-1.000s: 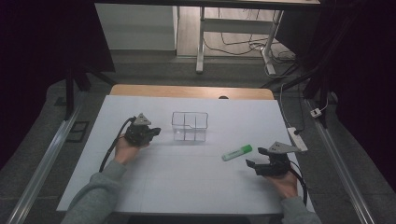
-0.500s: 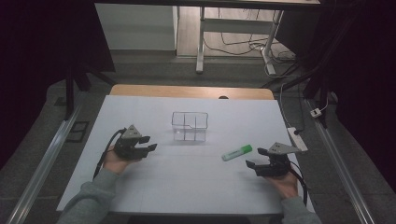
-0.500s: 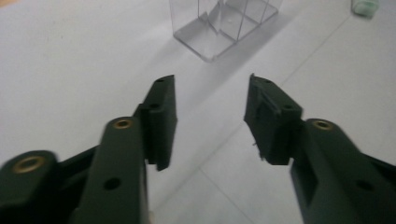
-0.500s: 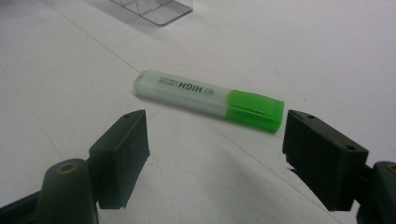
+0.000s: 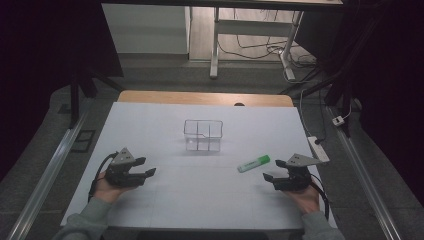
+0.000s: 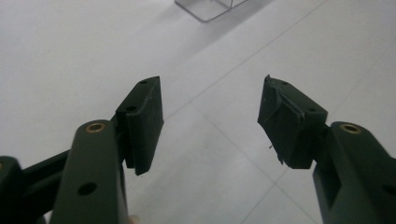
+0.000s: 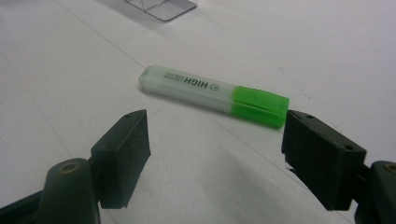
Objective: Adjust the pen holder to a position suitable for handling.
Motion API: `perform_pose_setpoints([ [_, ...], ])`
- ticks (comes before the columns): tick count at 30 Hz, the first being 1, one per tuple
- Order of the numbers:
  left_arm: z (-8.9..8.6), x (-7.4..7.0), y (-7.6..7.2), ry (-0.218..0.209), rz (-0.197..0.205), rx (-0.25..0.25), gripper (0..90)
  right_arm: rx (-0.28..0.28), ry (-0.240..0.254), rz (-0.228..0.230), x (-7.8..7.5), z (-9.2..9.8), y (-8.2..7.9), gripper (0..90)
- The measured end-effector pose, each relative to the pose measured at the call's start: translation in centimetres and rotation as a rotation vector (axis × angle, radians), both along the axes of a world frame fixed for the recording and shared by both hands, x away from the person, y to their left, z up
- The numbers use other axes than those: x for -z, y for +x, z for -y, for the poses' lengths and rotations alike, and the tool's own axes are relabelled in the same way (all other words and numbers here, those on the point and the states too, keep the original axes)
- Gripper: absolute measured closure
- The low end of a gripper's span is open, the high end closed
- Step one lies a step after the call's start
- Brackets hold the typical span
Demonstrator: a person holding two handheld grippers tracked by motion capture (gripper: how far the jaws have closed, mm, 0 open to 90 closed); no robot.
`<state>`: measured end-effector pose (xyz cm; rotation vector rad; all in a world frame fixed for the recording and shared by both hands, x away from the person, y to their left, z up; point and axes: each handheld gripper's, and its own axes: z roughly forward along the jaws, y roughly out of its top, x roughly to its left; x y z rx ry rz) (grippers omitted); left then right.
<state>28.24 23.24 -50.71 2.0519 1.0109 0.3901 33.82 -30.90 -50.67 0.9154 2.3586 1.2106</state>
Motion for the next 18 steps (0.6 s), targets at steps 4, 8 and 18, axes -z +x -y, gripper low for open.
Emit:
perform_pose_setpoints([
  [4, -0.52, 0.23, -0.46, -0.003, -0.001, -0.006, 38.6, -0.002, -0.001, 0.001, 0.02, -0.01, -0.01, 23.0],
  [8, -0.59, 0.18, -0.36, -0.006, 0.005, -0.007, 38.2, -0.002, -0.01, 0.0, 0.07, -0.05, 0.06, 23.0],
  [18, -0.69, 0.28, -0.18, 0.003, 0.0, -0.016, 36.9, -0.014, -0.026, -0.004, 0.11, -0.11, -0.03, 23.1],
])
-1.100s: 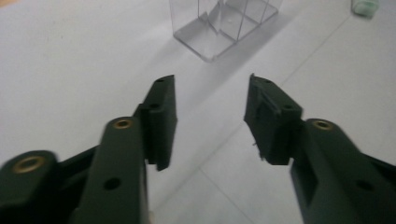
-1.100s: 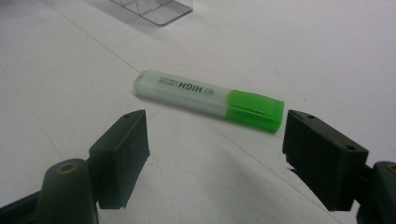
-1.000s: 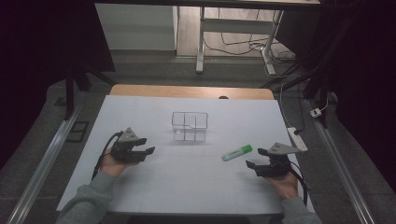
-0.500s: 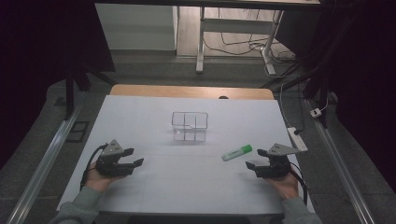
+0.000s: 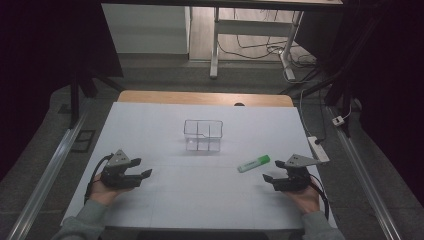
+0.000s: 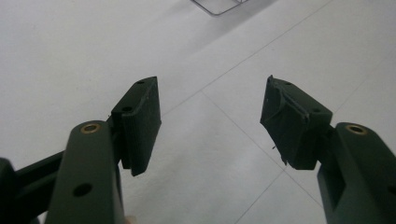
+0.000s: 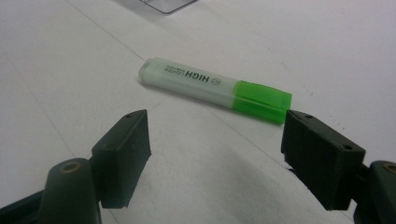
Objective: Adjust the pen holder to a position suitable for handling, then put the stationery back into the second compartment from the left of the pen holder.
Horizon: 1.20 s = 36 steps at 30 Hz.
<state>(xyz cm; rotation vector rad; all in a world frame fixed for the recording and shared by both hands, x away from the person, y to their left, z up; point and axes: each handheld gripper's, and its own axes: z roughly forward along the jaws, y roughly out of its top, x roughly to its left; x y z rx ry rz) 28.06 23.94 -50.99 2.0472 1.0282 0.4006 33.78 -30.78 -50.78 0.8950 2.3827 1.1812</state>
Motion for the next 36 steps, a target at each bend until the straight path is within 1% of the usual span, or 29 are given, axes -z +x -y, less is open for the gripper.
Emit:
perform_pose_setpoints([
  [8, -0.1, 0.0, 0.0, -0.003, -0.002, 0.003, 36.5, -0.004, -0.003, -0.006, 0.0, 0.0, 0.0, 23.4],
  [11, 0.0, 0.0, 0.0, -0.003, -0.003, 0.005, 36.5, -0.008, -0.012, -0.006, 0.0, 0.0, 0.0, 23.4],
  [14, 0.1, 0.1, 0.1, 0.0, -0.01, 0.009, 36.1, -0.022, -0.02, -0.01, -0.2, -0.1, 0.0, 23.3],
  [16, 0.2, 0.1, 0.1, 0.006, -0.014, 0.02, 35.7, -0.041, -0.021, -0.019, -0.7, -0.3, 0.2, 23.2],
  [17, 0.2, 0.1, 0.1, 0.007, -0.014, 0.022, 35.7, -0.049, -0.024, -0.016, -0.9, -0.4, 0.2, 23.2],
  [18, 0.2, 0.1, 0.1, 0.007, -0.014, 0.025, 35.7, -0.06, -0.036, -0.011, -1.2, -0.6, 0.2, 23.2],
  [20, 0.2, 0.1, 0.2, 0.003, -0.015, 0.026, 35.7, -0.072, -0.085, -0.001, -1.8, -0.9, 0.4, 23.3],
  [21, 0.3, 0.1, 0.3, 0.004, -0.016, 0.028, 35.7, -0.08, -0.1, -0.001, -2.0, -0.9, 0.5, 23.8],
  [25, 0.5, 0.3, 0.5, 0.011, -0.022, 0.039, 35.6, -0.116, -0.119, -0.022, -2.8, -1.0, 1.4, 24.6],
  [28, 0.6, 0.4, 0.5, 0.014, -0.028, 0.042, 35.4, -0.147, -0.143, -0.046, -3.1, -1.2, 2.2, 24.1],
  [31, 0.6, 0.4, 0.5, 0.015, -0.028, 0.045, 35.4, -0.182, -0.181, -0.068, -3.3, -1.4, 2.9, 22.8],
  [36, 0.7, 0.4, 0.5, 0.019, -0.029, 0.05, 35.3, -0.241, -0.248, -0.074, -4.0, -2.2, 3.6, 22.7],
])
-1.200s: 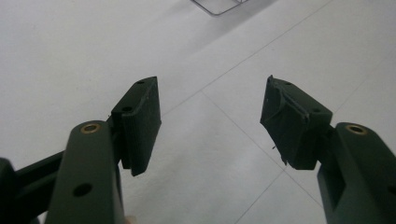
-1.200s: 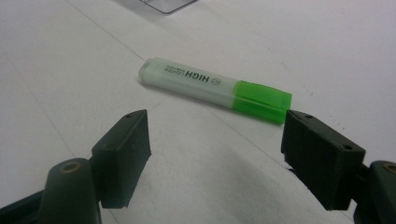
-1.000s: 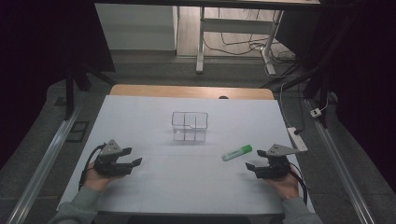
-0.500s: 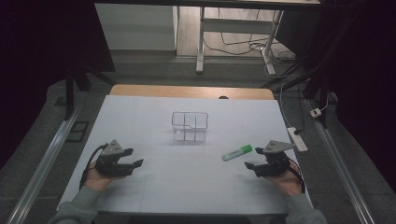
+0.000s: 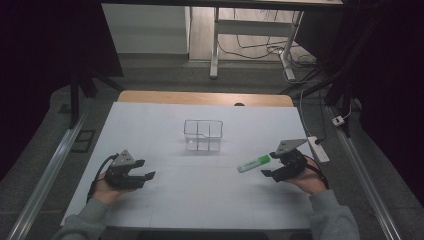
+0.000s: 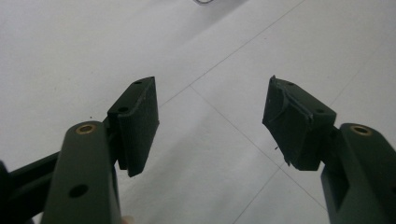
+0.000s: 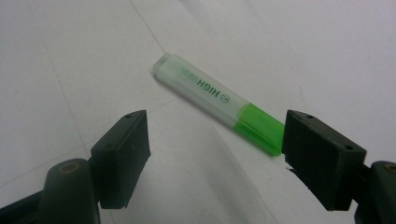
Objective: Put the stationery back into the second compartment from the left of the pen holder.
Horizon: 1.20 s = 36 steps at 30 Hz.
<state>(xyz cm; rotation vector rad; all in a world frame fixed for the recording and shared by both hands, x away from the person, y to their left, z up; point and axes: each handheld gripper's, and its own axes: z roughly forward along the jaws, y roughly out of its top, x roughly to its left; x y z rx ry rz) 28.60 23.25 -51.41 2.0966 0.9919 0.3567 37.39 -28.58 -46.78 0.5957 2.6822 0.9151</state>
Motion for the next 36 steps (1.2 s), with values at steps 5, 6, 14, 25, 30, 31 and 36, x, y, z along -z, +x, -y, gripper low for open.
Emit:
perform_pose_setpoints([
  [5, 0.0, 0.0, 0.0, -0.001, -0.001, 0.003, 35.3, -0.024, -0.066, 0.027, -1.1, -0.6, 0.8, 22.6],
  [6, 0.0, 0.0, 0.0, -0.001, -0.001, 0.003, 35.3, -0.029, -0.067, 0.023, -1.2, -0.7, 1.1, 23.3],
  [14, 0.2, 0.2, 0.3, 0.008, -0.01, 0.014, 35.3, -0.083, -0.124, -0.043, -1.4, -1.3, 3.4, 23.9],
  [25, 0.3, 0.3, 0.4, 0.009, -0.016, 0.027, 35.3, -0.149, -0.21, -0.111, -0.7, -2.1, 6.1, 26.8],
  [30, 0.3, 0.4, 0.5, 0.014, -0.019, 0.032, 35.2, -0.202, -0.272, -0.133, -0.1, -2.9, 6.8, 27.7],
  [31, 0.3, 0.4, 0.4, 0.012, -0.019, 0.03, 35.3, -0.198, -0.29, -0.144, -0.1, -3.2, 6.7, 27.7],
  [36, 0.3, 0.4, 0.4, 0.014, -0.02, 0.034, 35.2, -0.236, -0.332, -0.166, 0.6, -4.0, 6.8, 28.1],
])
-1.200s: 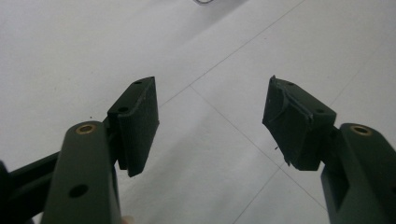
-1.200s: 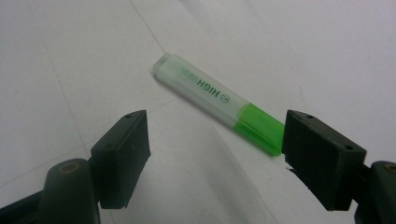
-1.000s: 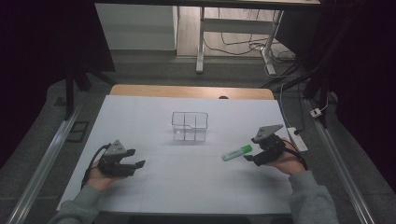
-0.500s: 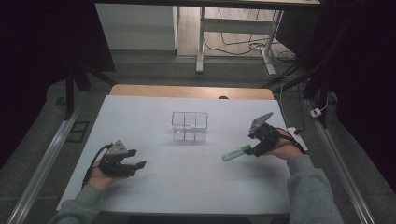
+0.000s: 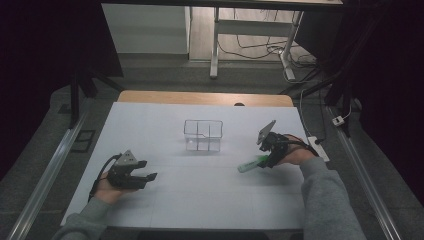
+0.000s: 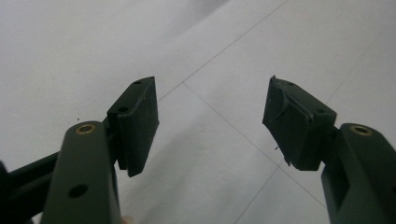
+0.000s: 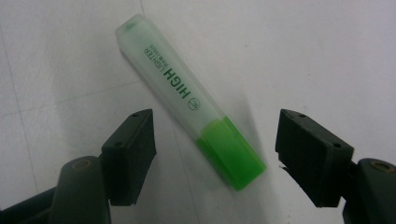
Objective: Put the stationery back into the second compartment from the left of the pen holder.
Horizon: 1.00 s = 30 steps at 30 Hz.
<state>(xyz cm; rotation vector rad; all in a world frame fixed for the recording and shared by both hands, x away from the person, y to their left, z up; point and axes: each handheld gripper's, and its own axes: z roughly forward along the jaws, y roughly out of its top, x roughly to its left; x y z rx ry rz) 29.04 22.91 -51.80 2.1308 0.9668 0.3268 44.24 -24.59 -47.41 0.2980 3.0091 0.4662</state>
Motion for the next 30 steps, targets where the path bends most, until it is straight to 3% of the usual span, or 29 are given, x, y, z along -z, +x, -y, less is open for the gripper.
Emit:
perform_pose_setpoints([
  [8, 0.0, 0.1, 0.1, 0.004, -0.006, 0.004, 35.1, -0.055, -0.08, -0.002, 0.8, -0.9, 0.0, 32.9],
  [15, -0.1, 0.1, 0.2, 0.0, -0.008, 0.001, 35.1, -0.114, -0.149, -0.007, 1.5, -1.7, 0.1, 42.8],
  [22, 0.0, 0.2, 0.2, 0.008, -0.014, 0.004, 34.9, -0.151, -0.165, -0.047, 1.5, -1.9, 0.3, 52.6],
  [30, 0.0, 0.1, 0.1, 0.011, -0.012, 0.003, 34.7, -0.217, -0.157, -0.04, 1.5, -2.0, 0.0, 66.1],
])
